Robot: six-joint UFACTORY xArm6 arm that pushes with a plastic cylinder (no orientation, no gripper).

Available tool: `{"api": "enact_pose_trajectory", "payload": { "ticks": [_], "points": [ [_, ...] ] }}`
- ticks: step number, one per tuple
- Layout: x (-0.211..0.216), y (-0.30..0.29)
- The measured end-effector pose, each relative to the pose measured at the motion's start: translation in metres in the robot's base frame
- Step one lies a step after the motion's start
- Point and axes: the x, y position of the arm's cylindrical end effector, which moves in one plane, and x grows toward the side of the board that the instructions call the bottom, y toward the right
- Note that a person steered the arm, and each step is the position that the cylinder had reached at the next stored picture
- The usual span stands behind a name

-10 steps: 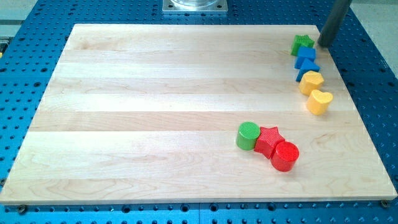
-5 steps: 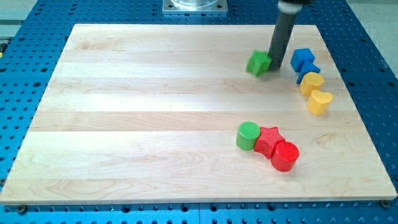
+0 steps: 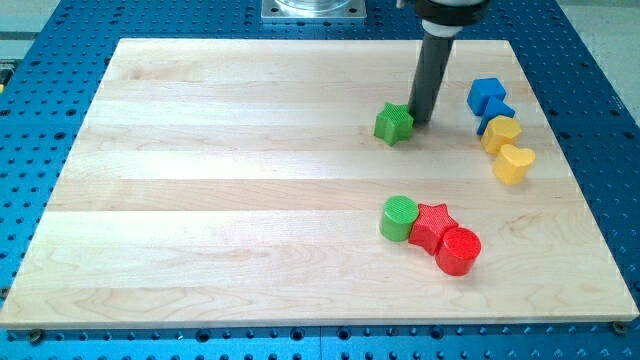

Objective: Move the green star above the red star

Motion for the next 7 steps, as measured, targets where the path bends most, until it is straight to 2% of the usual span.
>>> {"api": "enact_pose_trajectory", "payload": {
  "ticks": [1,2,3,4,5,6,7],
  "points": [
    [0.010,-0.067],
    [0.117,-0.119],
    [0.103,-0.108],
    [0.037,-0.122],
    [0.009,-0.064],
    [0.062,-0.027],
    [0.153,-0.019]
  ]
}}
